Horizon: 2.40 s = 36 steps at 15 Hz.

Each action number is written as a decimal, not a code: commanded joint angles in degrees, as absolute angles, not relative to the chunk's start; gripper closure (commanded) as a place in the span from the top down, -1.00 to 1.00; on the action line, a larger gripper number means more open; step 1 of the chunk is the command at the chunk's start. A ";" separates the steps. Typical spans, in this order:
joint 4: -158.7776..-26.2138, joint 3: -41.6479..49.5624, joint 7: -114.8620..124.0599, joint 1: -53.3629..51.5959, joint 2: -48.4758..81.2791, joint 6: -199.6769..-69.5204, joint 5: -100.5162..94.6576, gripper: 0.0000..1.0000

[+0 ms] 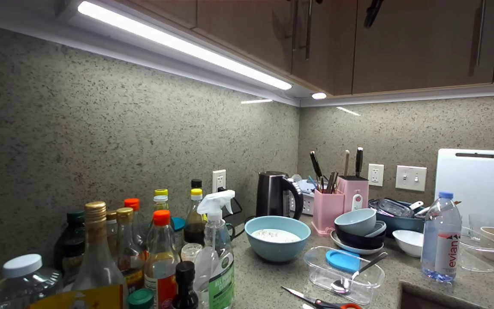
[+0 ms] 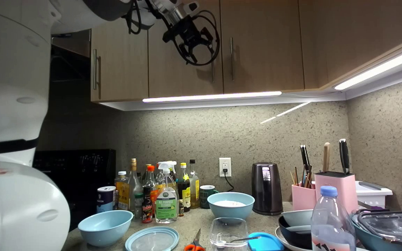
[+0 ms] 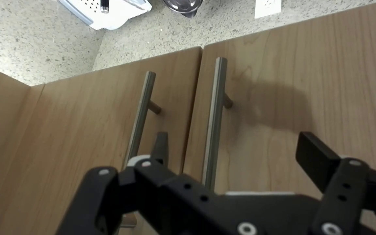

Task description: Open the left door of the drawer.

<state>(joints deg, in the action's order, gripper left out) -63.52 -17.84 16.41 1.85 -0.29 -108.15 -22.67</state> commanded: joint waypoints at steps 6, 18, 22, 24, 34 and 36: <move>-59.04 -17.95 16.82 1.61 4.12 -105.93 -23.92 1.00; -54.91 -18.04 13.22 2.33 8.59 -107.81 -21.61 1.00; -53.75 -18.12 9.22 2.62 9.37 -108.36 -20.45 1.00; -52.73 -18.24 6.93 2.93 10.05 -108.19 -18.74 1.00; -45.97 -18.32 -2.88 3.63 14.79 -102.46 -9.37 0.06; -46.03 -17.80 -1.45 2.98 14.29 -101.59 -11.75 -0.21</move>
<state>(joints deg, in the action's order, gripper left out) -47.69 -18.16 -2.40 4.05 13.73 -103.47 -9.36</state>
